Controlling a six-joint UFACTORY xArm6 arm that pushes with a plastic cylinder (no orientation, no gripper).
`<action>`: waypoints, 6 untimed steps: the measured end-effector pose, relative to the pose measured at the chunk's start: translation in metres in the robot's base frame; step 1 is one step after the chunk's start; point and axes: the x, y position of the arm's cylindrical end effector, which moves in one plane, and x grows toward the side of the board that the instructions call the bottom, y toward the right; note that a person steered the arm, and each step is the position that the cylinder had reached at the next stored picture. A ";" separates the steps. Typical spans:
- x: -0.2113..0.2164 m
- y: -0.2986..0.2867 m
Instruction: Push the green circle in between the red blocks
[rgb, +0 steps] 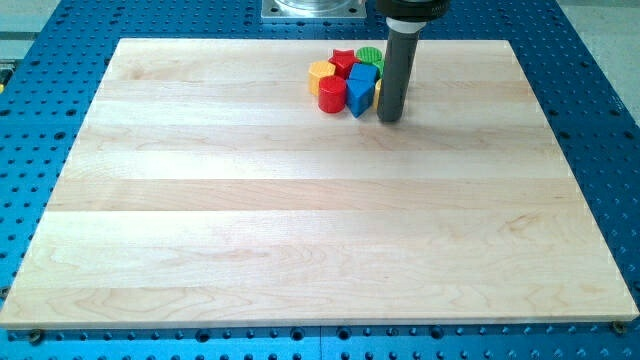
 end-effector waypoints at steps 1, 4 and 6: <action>0.002 0.000; -0.075 0.123; -0.112 0.084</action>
